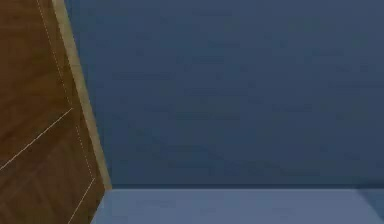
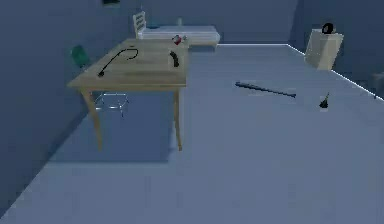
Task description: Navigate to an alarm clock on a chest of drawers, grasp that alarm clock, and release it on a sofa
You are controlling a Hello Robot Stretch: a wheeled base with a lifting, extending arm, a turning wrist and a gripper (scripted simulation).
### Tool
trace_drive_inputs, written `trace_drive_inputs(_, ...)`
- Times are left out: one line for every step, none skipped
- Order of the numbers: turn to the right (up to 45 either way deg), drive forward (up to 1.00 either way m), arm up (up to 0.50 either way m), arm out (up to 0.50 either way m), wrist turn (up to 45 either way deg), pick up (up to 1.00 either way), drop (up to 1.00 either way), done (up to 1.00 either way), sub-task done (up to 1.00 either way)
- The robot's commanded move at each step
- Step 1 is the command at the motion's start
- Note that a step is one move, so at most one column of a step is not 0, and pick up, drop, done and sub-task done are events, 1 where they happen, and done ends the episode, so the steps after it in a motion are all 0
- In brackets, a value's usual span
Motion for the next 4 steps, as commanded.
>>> trace_drive_inputs(45.0,0.00,0.00,0.00,0.0,0.00,0.00,0.00,0.00)
trace_drive_inputs(45.0,0.00,0.00,0.00,0.0,0.00,0.00,0.00,0.00)
trace_drive_inputs(42.0,0.00,0.00,0.00,0.0,0.00,0.00,0.00,0.00)
trace_drive_inputs(3.0,0.00,0.00,0.00,0.0,0.00,0.00,0.00,0.00)
